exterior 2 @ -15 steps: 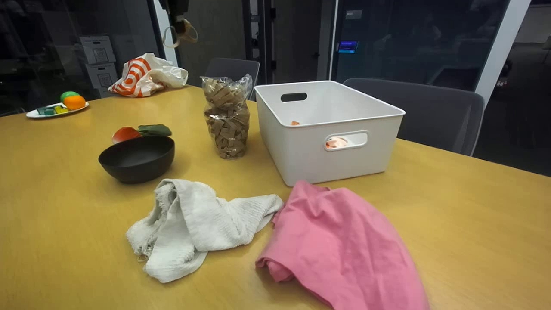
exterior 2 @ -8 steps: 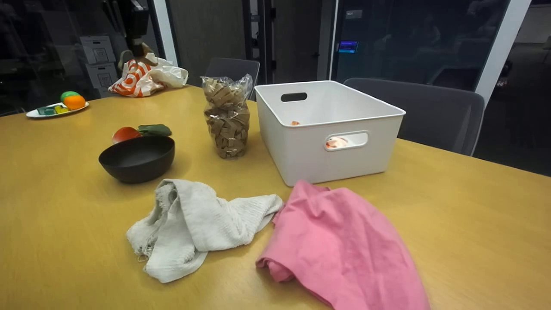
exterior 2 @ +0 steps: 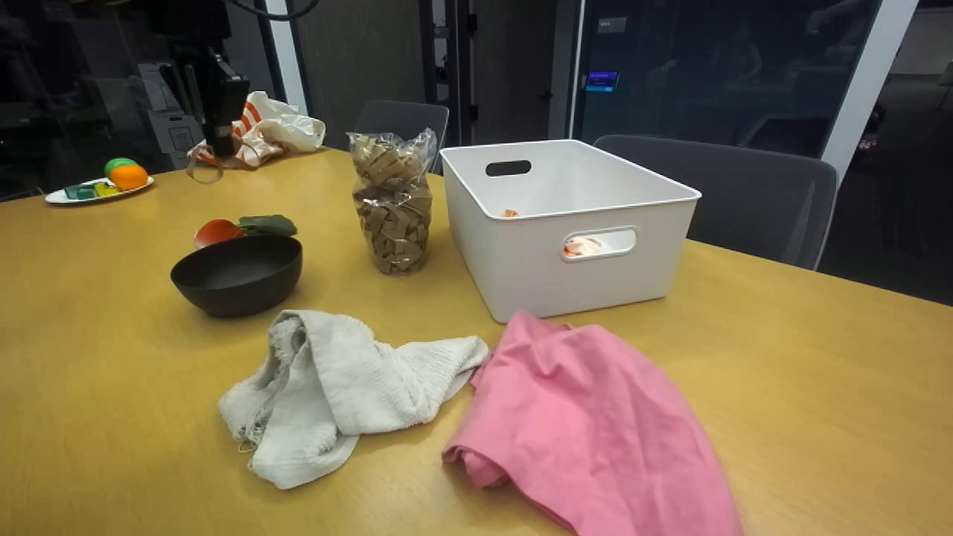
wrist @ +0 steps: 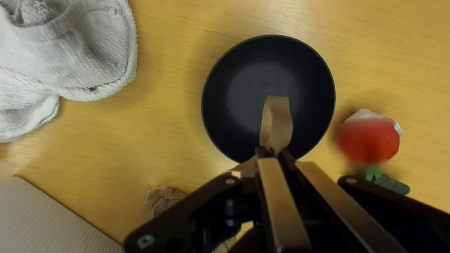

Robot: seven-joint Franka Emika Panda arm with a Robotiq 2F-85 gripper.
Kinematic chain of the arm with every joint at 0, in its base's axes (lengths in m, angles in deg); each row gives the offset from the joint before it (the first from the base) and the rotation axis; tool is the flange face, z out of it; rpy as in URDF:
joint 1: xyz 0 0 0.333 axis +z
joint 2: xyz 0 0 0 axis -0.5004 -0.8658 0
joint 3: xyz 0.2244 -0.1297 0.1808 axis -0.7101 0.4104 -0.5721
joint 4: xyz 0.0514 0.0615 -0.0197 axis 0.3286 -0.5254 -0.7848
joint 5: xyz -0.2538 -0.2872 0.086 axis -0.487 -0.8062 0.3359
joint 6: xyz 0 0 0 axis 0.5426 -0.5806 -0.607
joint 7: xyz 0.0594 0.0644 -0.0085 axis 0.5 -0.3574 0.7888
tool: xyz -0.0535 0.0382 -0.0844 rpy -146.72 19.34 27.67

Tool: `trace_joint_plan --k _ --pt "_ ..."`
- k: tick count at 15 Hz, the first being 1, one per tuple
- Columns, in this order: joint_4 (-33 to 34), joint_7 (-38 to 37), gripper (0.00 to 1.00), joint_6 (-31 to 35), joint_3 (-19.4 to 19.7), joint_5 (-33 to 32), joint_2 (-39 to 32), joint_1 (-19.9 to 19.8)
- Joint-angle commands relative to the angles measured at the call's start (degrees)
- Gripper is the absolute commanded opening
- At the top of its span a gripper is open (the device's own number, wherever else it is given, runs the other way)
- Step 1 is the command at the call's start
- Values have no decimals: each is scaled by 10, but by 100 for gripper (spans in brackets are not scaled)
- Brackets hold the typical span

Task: Put some rubber bands in the black bowl then put the radish in the bowl.

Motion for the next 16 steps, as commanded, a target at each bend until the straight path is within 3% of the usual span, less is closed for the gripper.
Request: trace_joint_plan --k 1,3,12,16 --pt "1 27 28 11 3 10 -10 4" --pt "0 35 35 16 5 15 -12 5" --pt "14 56 99 33 6 28 -17 13" --pt "32 100 100 72 -6 58 -35 42"
